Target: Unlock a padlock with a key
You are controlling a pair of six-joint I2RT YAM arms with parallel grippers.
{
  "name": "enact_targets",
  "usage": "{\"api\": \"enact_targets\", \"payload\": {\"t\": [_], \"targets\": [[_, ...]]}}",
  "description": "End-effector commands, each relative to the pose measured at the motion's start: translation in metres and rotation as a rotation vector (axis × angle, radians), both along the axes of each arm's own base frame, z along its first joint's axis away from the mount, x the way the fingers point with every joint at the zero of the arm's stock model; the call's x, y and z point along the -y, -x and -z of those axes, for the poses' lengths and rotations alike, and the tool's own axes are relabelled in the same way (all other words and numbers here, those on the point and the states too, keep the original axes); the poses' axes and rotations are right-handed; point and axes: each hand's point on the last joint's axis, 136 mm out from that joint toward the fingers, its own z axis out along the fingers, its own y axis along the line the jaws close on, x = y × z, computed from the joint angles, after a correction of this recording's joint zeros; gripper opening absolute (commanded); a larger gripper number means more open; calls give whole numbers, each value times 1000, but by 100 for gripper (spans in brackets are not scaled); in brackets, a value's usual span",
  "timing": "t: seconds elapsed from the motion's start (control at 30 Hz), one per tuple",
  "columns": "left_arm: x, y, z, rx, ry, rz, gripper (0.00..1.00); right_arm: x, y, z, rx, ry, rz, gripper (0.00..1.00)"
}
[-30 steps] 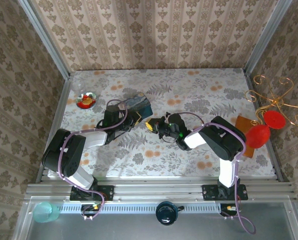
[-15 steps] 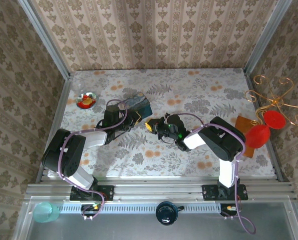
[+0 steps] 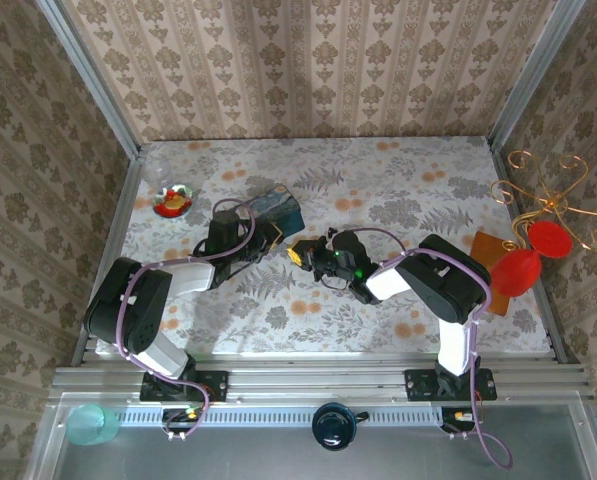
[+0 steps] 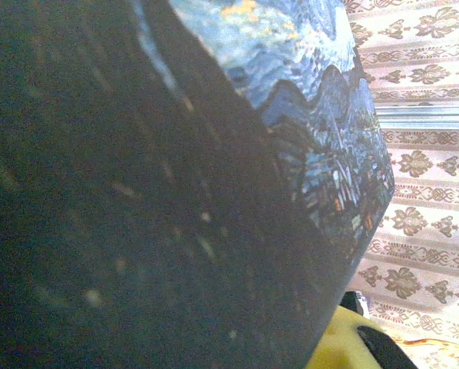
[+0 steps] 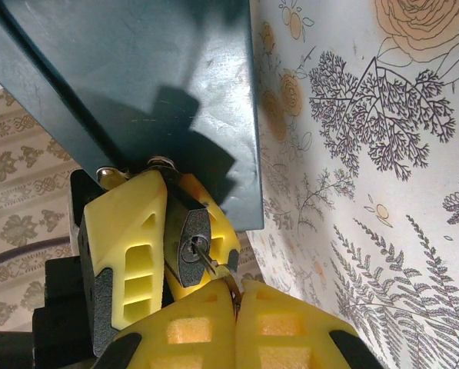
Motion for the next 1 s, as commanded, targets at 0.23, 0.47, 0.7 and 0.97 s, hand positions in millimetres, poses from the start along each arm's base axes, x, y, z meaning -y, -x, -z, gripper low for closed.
{"api": "enact_targets", "payload": {"t": [0.23, 0.47, 0.7, 0.97], "targets": [[38, 29, -43, 77, 80, 201, 4, -11, -1, -26, 51, -40, -83, 0], [45, 33, -41, 74, 73, 219, 4, -10, -7, -32, 69, -61, -70, 0], [53, 39, -36, 63, 61, 243, 4, -10, -15, -42, 86, -88, -59, 0], [55, 42, -26, 90, 30, 256, 4, -12, -14, -55, 110, -91, -73, 0]]}}
